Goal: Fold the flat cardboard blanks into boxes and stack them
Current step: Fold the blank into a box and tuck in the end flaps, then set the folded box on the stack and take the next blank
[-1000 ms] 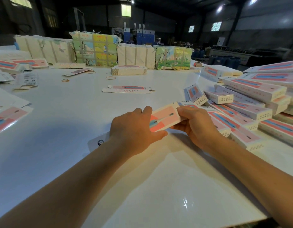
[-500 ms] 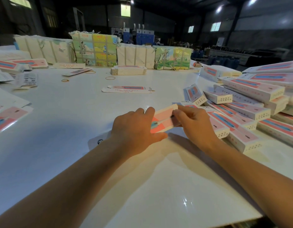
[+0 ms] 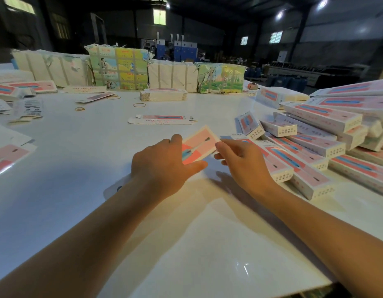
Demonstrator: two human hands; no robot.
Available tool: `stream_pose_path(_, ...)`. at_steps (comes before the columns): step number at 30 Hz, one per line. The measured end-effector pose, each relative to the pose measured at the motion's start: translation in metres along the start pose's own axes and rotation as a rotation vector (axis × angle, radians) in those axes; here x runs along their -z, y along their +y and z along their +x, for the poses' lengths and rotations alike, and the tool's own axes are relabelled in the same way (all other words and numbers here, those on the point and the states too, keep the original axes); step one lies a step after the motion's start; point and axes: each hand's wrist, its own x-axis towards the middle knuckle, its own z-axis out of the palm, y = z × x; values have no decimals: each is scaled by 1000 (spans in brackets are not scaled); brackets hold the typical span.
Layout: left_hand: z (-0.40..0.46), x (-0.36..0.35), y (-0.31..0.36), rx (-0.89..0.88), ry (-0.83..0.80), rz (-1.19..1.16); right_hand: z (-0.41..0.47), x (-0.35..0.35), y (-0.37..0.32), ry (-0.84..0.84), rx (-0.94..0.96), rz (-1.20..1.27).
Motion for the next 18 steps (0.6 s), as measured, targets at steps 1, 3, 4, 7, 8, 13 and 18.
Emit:
stream_pose_path(1, 0, 0, 0, 4, 0, -6, -2, -1, 1, 13, 41, -99)
stream_pose_path(3, 0, -1, 1, 6, 16, -30, -4, -3, 0, 41, 140, -238)
stream_pose_path(4, -1, 0, 1, 8, 25, -48, -4, -3, -1, 47, 179, -251)
stream_pose_path(7, -2, 0, -1, -21, 44, -94, -5, 1, -1, 90, 319, -261)
stream_pose_path(8, -2, 1, -3, -36, 46, -104, -6, 3, -1, 108, 385, -284)
stream_pose_path(13, -1, 0, -15, -95, 5, -54, -9, 7, 6, 39, 524, -434)
stream_pose_path(18, 5, 7, -28, -178, -52, 136, -3, 5, 9, -87, 308, -410)
